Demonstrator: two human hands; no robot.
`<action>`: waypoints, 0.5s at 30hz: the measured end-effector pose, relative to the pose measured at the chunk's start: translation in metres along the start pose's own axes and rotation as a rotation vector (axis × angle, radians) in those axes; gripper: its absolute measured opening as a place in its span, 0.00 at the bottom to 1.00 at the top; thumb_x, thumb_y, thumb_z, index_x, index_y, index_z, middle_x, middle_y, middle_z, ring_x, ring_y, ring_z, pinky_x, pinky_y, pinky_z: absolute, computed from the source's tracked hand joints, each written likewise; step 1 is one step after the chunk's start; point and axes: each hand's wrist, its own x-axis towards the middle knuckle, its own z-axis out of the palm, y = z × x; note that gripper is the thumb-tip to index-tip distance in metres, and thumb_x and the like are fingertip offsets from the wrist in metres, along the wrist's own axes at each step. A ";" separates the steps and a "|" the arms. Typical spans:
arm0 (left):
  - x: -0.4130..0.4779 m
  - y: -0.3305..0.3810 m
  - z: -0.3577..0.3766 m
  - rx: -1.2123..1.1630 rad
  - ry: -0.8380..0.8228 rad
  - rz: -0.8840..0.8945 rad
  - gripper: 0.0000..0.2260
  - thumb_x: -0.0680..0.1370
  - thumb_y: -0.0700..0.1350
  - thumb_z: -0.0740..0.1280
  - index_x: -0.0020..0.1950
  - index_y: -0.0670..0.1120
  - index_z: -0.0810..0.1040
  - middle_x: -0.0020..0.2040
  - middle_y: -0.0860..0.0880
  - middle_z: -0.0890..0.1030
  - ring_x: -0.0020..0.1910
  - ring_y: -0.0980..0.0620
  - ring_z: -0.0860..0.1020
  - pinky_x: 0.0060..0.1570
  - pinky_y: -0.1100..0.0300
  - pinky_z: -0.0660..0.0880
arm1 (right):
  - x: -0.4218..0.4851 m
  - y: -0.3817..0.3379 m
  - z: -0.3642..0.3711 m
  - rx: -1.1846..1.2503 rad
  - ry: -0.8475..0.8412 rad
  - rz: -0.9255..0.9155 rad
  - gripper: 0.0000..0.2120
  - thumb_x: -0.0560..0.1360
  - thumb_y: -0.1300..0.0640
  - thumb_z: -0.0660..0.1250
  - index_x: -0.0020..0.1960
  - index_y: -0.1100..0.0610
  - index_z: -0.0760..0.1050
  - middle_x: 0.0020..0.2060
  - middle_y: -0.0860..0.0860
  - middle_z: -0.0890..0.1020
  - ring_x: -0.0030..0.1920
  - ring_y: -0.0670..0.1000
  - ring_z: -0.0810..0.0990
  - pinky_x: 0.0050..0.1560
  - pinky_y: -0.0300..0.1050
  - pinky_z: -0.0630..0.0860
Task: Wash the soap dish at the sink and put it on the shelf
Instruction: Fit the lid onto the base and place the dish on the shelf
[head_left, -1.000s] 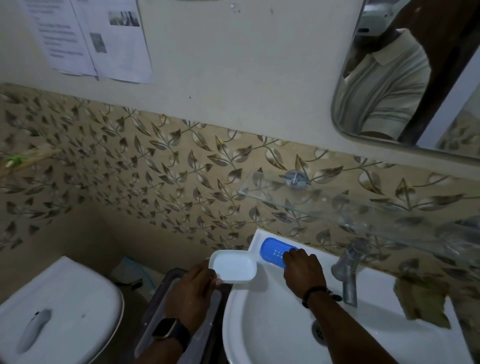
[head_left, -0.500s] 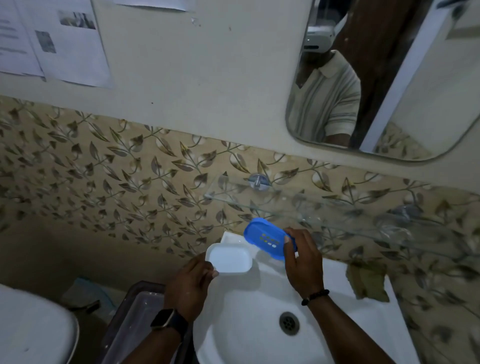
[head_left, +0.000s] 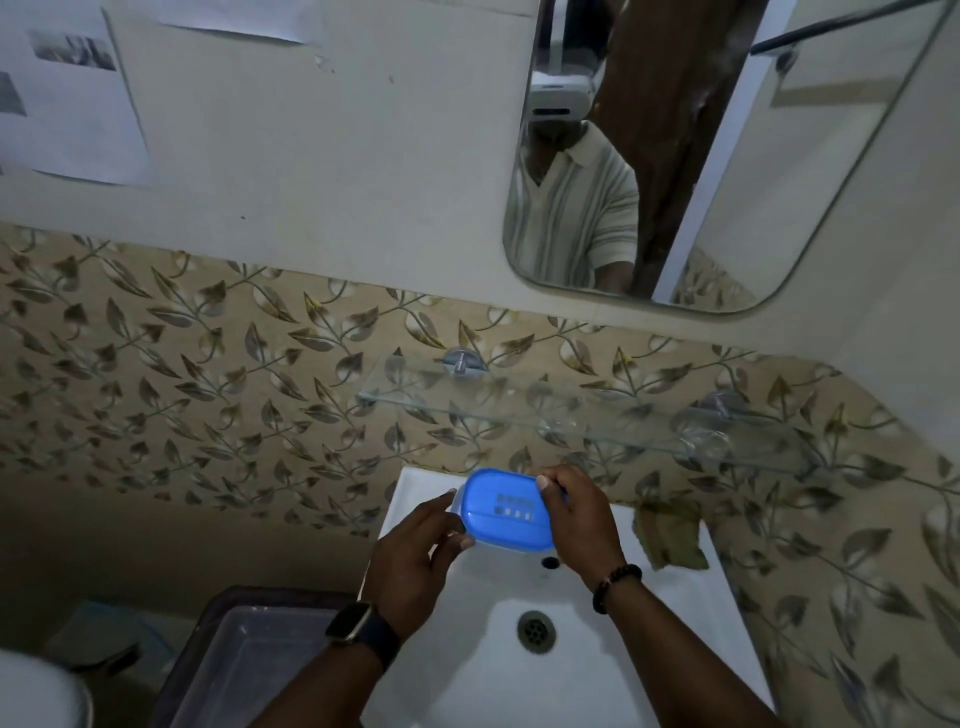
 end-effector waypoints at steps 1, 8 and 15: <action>0.000 0.003 0.001 -0.026 0.000 0.000 0.08 0.78 0.56 0.67 0.43 0.53 0.79 0.54 0.57 0.84 0.68 0.61 0.75 0.52 0.59 0.78 | -0.001 0.000 -0.001 0.016 0.008 0.028 0.09 0.83 0.55 0.62 0.46 0.52 0.78 0.45 0.49 0.79 0.45 0.41 0.77 0.42 0.36 0.70; -0.001 0.007 0.004 -0.214 0.014 -0.021 0.03 0.78 0.51 0.71 0.50 0.57 0.79 0.64 0.60 0.80 0.52 0.56 0.83 0.47 0.58 0.81 | -0.007 -0.013 -0.007 0.313 -0.037 0.237 0.13 0.83 0.52 0.62 0.43 0.54 0.76 0.45 0.58 0.82 0.46 0.58 0.83 0.38 0.48 0.75; -0.003 0.021 0.003 -0.311 0.047 -0.135 0.16 0.74 0.61 0.71 0.60 0.66 0.73 0.58 0.65 0.81 0.50 0.60 0.83 0.44 0.69 0.79 | -0.016 -0.021 -0.004 0.361 -0.071 0.250 0.12 0.83 0.53 0.62 0.42 0.55 0.77 0.42 0.52 0.81 0.43 0.51 0.80 0.39 0.44 0.74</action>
